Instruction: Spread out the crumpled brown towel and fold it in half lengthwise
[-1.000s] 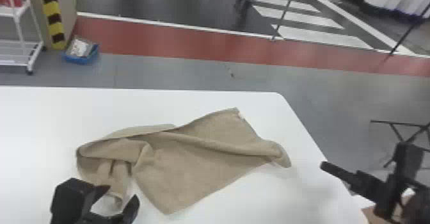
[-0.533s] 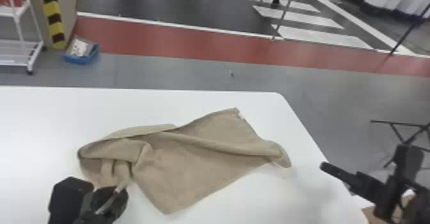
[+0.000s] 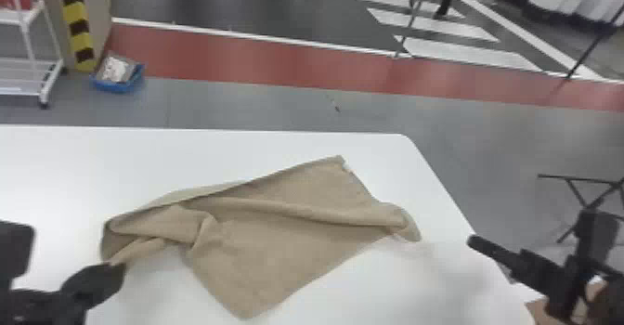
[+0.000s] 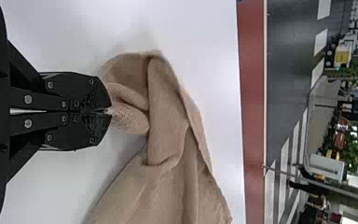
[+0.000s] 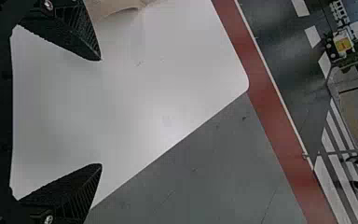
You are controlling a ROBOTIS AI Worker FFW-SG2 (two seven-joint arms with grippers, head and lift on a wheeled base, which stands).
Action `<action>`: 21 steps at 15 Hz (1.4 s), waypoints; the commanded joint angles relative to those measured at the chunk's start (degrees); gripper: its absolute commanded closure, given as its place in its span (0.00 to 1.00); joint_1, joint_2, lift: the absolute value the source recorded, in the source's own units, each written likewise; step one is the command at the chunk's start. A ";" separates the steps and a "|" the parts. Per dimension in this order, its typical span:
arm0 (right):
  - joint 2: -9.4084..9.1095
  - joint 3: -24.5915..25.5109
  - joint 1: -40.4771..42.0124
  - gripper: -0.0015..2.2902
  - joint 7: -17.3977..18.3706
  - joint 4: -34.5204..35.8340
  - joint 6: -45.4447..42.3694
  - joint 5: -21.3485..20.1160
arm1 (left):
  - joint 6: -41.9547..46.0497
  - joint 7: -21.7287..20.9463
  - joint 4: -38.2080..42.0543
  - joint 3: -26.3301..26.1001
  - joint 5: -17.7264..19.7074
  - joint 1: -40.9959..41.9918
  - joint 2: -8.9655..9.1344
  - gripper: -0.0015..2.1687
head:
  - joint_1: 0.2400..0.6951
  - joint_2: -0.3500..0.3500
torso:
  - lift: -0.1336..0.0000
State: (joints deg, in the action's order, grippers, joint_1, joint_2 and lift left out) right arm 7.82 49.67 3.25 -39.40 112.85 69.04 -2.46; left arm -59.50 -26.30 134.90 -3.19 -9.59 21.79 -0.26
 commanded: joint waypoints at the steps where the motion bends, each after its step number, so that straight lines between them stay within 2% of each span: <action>1: 0.09 -0.01 0.00 0.03 -0.24 0.09 0.00 0.00 | -10.25 -2.79 4.94 9.34 2.55 -2.98 0.41 0.88 | 1.00 0.00 | 0.07; 3: 0.09 -0.80 0.00 0.03 -1.12 0.70 -0.70 -0.09 | -21.85 -6.31 5.46 14.88 2.64 -6.68 0.41 0.88 | 1.00 0.00 | 0.07; 5: 0.18 -2.21 0.26 0.03 -3.49 1.50 -4.57 -1.15 | -28.00 -10.53 3.09 19.62 2.64 -11.25 0.41 0.88 | 1.00 0.00 | 0.07; 6: 0.35 -3.62 0.62 0.03 -4.28 1.67 -6.15 -2.02 | -30.53 -10.88 1.77 20.77 2.38 -13.00 0.41 0.79 | 1.00 0.00 | 0.07; 7: 0.71 -5.46 1.58 0.03 -5.34 2.29 -9.14 -3.61 | -30.53 -10.79 0.72 21.21 1.76 -14.15 0.41 0.26 | 1.00 0.00 | 0.07; 8: 0.88 -7.31 2.37 0.03 -6.04 2.73 -11.95 -5.45 | -30.53 -10.09 0.10 21.38 1.59 -14.06 0.41 0.00 | 1.00 0.00 | 0.07; 10: 1.15 -11.79 3.52 0.03 -7.71 3.69 -17.75 -10.73 | -30.53 -6.13 -0.78 21.21 1.85 -13.88 0.41 0.00 | 1.00 0.01 | 0.07; 12: 1.41 -15.39 4.75 0.03 -10.17 3.78 -28.12 -16.17 | -30.53 -2.44 -0.86 21.29 1.32 -13.88 0.41 0.02 | 1.00 0.09 | 0.07; 15: 3.34 -20.05 6.33 0.04 -13.33 4.04 -39.37 -24.35 | -30.53 -2.27 -1.48 22.17 1.41 -13.71 0.41 0.02 | 1.00 0.17 | 0.07; 16: 3.96 -21.81 7.03 0.04 -14.04 4.04 -44.47 -28.22 | -30.53 -1.21 -1.74 22.44 1.15 -13.71 0.41 0.02 | 1.00 0.21 | 0.07; 18: 6.51 -24.62 8.26 0.04 -17.02 3.96 -53.44 -33.75 | -30.53 -1.30 -2.18 22.44 0.97 -13.36 0.41 0.02 | 1.00 0.26 | 0.07; 21: 11.96 -28.58 9.58 0.06 -23.00 3.96 -54.31 -40.96 | -30.53 -1.30 -1.66 23.14 1.50 -12.74 0.41 0.02 | 1.00 0.33 | 0.07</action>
State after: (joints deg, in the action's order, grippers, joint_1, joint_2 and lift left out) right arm 17.40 22.72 12.20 -61.52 116.82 15.11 -40.01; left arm -89.26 -27.60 133.04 19.58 -8.39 8.71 -0.26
